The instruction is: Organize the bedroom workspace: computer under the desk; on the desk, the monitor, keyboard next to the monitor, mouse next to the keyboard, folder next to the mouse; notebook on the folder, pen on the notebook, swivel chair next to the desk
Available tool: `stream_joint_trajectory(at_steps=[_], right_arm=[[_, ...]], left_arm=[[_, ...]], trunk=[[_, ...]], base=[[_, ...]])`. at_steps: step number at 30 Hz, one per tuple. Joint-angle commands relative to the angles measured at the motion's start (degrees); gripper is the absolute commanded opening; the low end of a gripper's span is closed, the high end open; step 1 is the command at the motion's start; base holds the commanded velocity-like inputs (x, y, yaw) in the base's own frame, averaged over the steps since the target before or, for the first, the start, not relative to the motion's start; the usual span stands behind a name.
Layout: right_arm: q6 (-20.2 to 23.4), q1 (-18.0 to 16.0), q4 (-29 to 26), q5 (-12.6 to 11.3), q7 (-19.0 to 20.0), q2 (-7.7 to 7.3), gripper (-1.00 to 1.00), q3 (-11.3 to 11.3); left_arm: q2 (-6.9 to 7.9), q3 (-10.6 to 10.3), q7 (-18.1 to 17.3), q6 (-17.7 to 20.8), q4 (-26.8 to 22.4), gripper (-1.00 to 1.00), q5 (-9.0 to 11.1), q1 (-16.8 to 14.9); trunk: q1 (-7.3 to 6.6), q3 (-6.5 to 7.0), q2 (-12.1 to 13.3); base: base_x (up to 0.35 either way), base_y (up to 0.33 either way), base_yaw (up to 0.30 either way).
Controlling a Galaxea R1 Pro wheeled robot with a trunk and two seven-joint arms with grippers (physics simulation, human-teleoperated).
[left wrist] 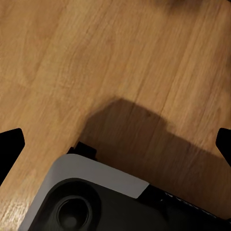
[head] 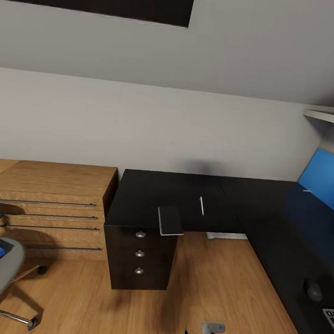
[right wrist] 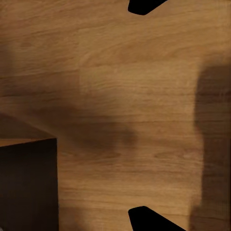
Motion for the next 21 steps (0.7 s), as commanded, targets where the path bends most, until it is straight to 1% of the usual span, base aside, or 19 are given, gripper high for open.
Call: stream_joint_trajectory(at_steps=[1,5,6,7,8,10,12,13,14,17,19,21], right_arm=[[-0.6,0.2,0.1,-0.3,-0.1,0.05,1.00,0.5],[-3.1,1.3,0.1,-0.1,0.1,0.12,1.00,0.5],[-4.9,1.7,0.1,-0.1,0.1,0.16,1.00,0.5],[-4.9,1.7,0.1,-0.1,0.1,0.16,1.00,0.5],[-6.7,2.1,0.1,-0.1,0.1,0.21,1.00,0.6],[-8.0,2.4,0.1,-0.1,0.1,0.31,1.00,0.6],[-9.1,2.7,0.1,-0.1,0.2,0.76,1.00,0.6],[-9.4,2.7,0.1,-0.1,0.2,1.03,1.00,0.6],[-9.7,2.8,0.1,-0.1,0.2,1.71,1.00,0.6],[-10.0,2.9,0.1,-0.1,0.1,3.03,1.00,0.6],[-10.2,3.0,0.1,-0.1,-0.1,4.62,1.00,0.5],[-10.2,3.1,0.1,-0.1,-0.2,5.06,1.00,0.5]], left_arm=[[0.03,-0.4,-0.2,-0.2,0.1,1.00,0.6,0.0],[0.03,-0.4,-0.2,-0.1,0.1,1.00,0.6,0.0],[0.03,-0.4,-0.2,-0.1,0.1,1.00,0.6,0.0],[0.03,-0.4,-0.2,-0.1,0.1,1.00,0.6,0.0],[0.03,-0.4,-0.2,-0.1,0.1,1.00,0.6,0.0],[0.03,-0.4,-0.2,-0.1,0.1,1.00,0.7,0.0],[-0.01,-0.4,-0.2,-0.1,0.1,1.00,0.7,0.0],[-0.02,-0.4,-0.2,-0.1,0.1,1.00,0.7,0.0],[-0.04,-0.4,-0.2,-0.1,0.1,1.00,0.7,0.0],[-0.05,-0.3,-0.2,-0.1,0.1,1.00,0.7,0.0],[-0.09,-0.3,-0.2,-0.1,0.1,1.00,0.7,0.0],[-0.14,-0.3,-0.2,-0.1,0.1,1.00,0.7,0.0]], trunk=[[0.00,-0.06,0.0],[0.00,-0.06,0.0],[0.00,-0.06,0.0],[0.00,-0.06,0.0],[0.00,-0.06,0.0],[0.00,-0.06,0.0],[0.00,-0.06,0.0],[0.00,-0.06,0.0],[0.00,-0.06,0.0],[0.00,-0.06,0.0],[0.00,-0.06,0.0],[0.00,-0.06,0.0]], base=[[0.000,0.000,0.000],[0.000,0.000,0.000],[0.000,0.000,0.000],[0.000,0.000,0.000],[0.000,0.000,0.000],[0.000,0.000,0.000],[0.000,0.000,0.000],[0.000,0.000,0.000],[0.000,0.000,0.045],[0.000,0.000,0.124],[0.000,0.000,0.218],[0.000,0.000,0.246]])
